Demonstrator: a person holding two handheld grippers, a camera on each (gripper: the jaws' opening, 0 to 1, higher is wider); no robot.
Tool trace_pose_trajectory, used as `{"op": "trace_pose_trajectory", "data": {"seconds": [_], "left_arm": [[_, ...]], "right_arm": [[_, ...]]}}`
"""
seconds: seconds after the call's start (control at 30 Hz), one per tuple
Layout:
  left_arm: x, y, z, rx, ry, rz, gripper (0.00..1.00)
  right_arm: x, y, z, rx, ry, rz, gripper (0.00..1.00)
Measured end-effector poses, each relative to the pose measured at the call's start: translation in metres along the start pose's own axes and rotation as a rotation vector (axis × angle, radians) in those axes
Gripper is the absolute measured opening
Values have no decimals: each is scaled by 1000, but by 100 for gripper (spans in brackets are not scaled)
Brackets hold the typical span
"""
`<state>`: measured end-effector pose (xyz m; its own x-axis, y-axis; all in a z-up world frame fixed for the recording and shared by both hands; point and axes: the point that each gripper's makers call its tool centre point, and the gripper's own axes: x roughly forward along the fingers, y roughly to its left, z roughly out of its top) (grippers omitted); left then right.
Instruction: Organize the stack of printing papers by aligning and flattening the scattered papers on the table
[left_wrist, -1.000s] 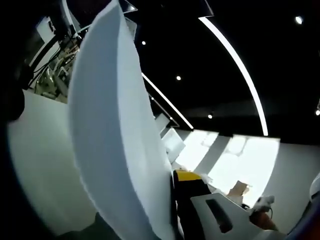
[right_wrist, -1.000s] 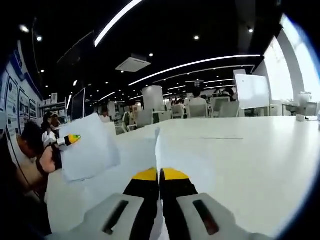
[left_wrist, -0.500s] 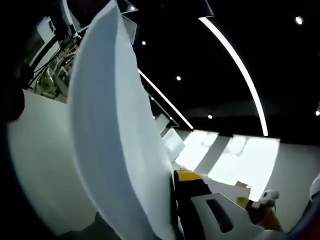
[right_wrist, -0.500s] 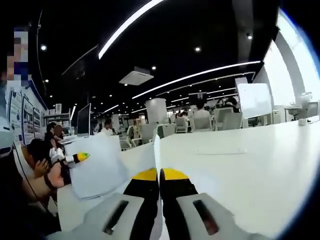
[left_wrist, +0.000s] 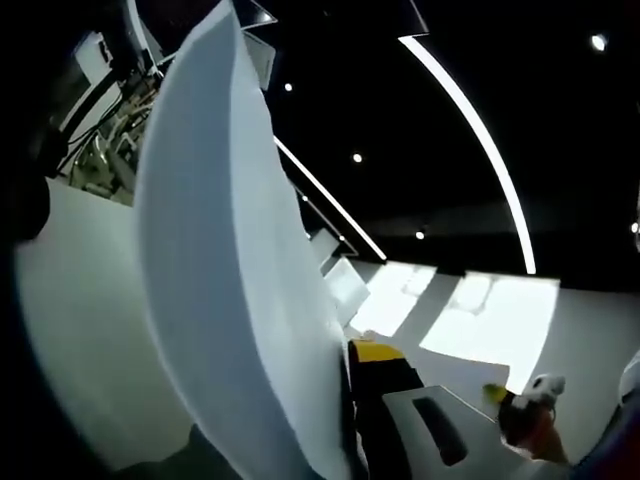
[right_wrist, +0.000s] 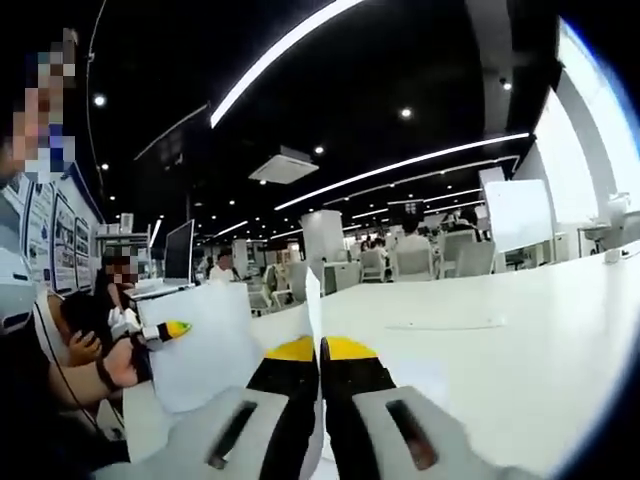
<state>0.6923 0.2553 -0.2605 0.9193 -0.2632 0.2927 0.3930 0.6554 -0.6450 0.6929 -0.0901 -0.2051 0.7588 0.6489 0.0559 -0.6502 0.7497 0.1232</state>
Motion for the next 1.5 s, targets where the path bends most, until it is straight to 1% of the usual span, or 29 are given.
{"op": "trace_pose_trajectory", "data": {"seconds": [0.37, 0.53, 0.7, 0.87, 1.17, 1.5], "left_arm": [[0, 1, 1, -1, 0, 3, 9], [0, 1, 1, -2, -1, 3, 9], [0, 2, 1, 2, 3, 5, 9], [0, 4, 2, 4, 3, 7, 9], [-1, 3, 1, 5, 2, 7, 9], [-1, 5, 3, -2, -1, 6, 10]], "right_arm": [[-2, 8, 26, -11, -65, 13, 0], [-6, 17, 40, -29, -98, 28, 0], [-9, 19, 50, -29, -134, 31, 0], [-9, 21, 55, -15, -153, 43, 0], [-10, 20, 56, -22, -156, 35, 0], [-10, 26, 67, -25, -185, 47, 0]]}}
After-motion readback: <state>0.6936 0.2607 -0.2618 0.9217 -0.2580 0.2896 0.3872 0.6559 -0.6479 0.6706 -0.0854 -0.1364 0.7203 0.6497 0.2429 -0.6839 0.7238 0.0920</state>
